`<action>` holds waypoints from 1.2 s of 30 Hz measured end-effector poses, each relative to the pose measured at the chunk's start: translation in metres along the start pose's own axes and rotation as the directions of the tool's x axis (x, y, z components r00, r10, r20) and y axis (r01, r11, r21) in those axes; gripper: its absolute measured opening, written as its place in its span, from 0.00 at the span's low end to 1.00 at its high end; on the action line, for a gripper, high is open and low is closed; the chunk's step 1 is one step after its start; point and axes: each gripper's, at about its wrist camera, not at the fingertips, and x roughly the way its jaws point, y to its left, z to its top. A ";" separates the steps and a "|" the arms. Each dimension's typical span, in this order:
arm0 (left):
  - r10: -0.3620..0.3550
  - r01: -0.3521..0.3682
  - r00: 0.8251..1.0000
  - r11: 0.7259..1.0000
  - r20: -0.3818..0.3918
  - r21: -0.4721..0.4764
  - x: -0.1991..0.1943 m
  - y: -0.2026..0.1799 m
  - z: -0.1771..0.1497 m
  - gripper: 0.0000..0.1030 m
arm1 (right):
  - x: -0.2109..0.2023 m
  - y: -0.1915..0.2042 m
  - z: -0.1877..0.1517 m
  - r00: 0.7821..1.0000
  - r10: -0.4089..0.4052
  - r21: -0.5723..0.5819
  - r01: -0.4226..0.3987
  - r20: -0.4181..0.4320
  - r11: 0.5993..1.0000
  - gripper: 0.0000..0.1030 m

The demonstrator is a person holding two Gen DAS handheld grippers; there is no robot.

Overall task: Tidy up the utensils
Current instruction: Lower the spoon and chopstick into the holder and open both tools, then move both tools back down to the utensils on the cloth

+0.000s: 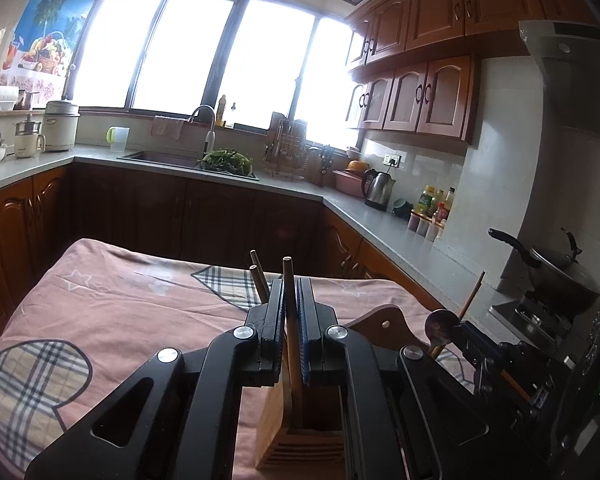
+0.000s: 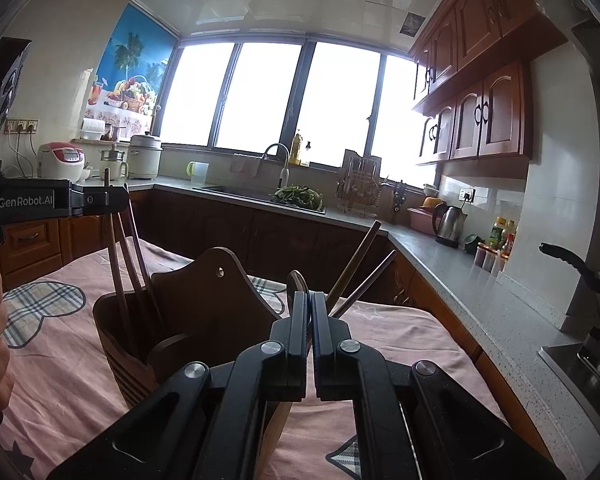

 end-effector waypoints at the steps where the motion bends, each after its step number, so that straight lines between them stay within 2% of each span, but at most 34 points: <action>1: 0.000 0.000 1.000 1.000 -0.005 -0.002 0.000 0.000 0.000 0.05 | 0.001 -0.001 0.000 1.000 0.004 0.008 -0.004 -0.005 1.000 0.03; 4: 0.002 -0.002 1.000 1.000 -0.016 -0.004 0.000 0.000 0.001 0.11 | 0.002 -0.005 0.001 1.000 0.019 0.028 -0.018 -0.015 0.999 0.04; 6: 0.016 -0.016 1.000 1.000 -0.016 -0.006 -0.001 0.000 0.000 0.19 | 0.000 -0.005 0.001 1.000 0.024 0.031 -0.023 -0.019 0.999 0.04; 8: 0.017 -0.017 1.000 1.000 -0.011 -0.018 -0.005 0.001 0.001 0.42 | -0.003 -0.004 0.002 0.999 0.033 0.032 -0.033 -0.018 0.999 0.07; 9: 0.018 -0.018 1.000 1.000 -0.005 -0.025 -0.009 0.002 0.001 0.46 | -0.005 -0.005 0.003 0.999 0.035 0.035 -0.035 -0.016 0.999 0.09; 11: 0.023 -0.023 1.000 0.999 0.003 -0.034 -0.015 0.003 0.003 0.57 | -0.011 -0.006 0.006 0.999 0.040 0.043 -0.040 -0.001 0.998 0.34; 13: 0.021 -0.021 1.000 0.999 0.009 -0.047 -0.022 0.005 0.004 0.65 | -0.020 -0.006 0.009 0.999 0.049 0.053 -0.050 0.025 0.997 0.46; 15: 0.030 -0.030 1.000 0.998 0.007 -0.057 -0.028 0.009 0.005 0.70 | -0.027 -0.007 0.012 0.998 0.059 0.057 -0.061 0.037 0.997 0.47; 17: 0.041 -0.041 0.999 0.997 -0.001 -0.070 -0.035 0.014 0.004 0.82 | -0.034 -0.009 0.014 0.997 0.068 0.068 -0.071 0.044 0.995 0.59; 18: 0.049 -0.049 0.999 0.996 -0.003 -0.077 -0.039 0.017 0.004 0.85 | -0.038 -0.011 0.015 0.996 0.068 0.074 -0.072 0.051 0.995 0.63; 20: 0.070 -0.071 0.998 0.993 -0.007 -0.090 -0.048 0.023 0.002 0.99 | -0.047 -0.012 0.014 0.996 0.067 0.079 -0.071 0.059 0.994 0.72; 22: 0.084 -0.085 0.996 0.990 -0.015 -0.110 -0.056 0.028 0.000 1.00 | -0.054 -0.016 0.014 0.995 0.074 0.094 -0.080 0.061 0.992 0.81; 24: 0.084 -0.087 0.996 0.988 -0.028 -0.129 -0.063 0.034 -0.003 1.00 | -0.062 -0.016 0.012 0.995 0.082 0.111 -0.088 0.054 0.990 0.85; 36: 0.110 -0.129 0.984 0.983 -0.141 -0.131 -0.107 0.046 -0.028 1.00 | -0.106 -0.017 0.003 0.981 0.195 0.215 -0.187 -0.019 0.959 0.87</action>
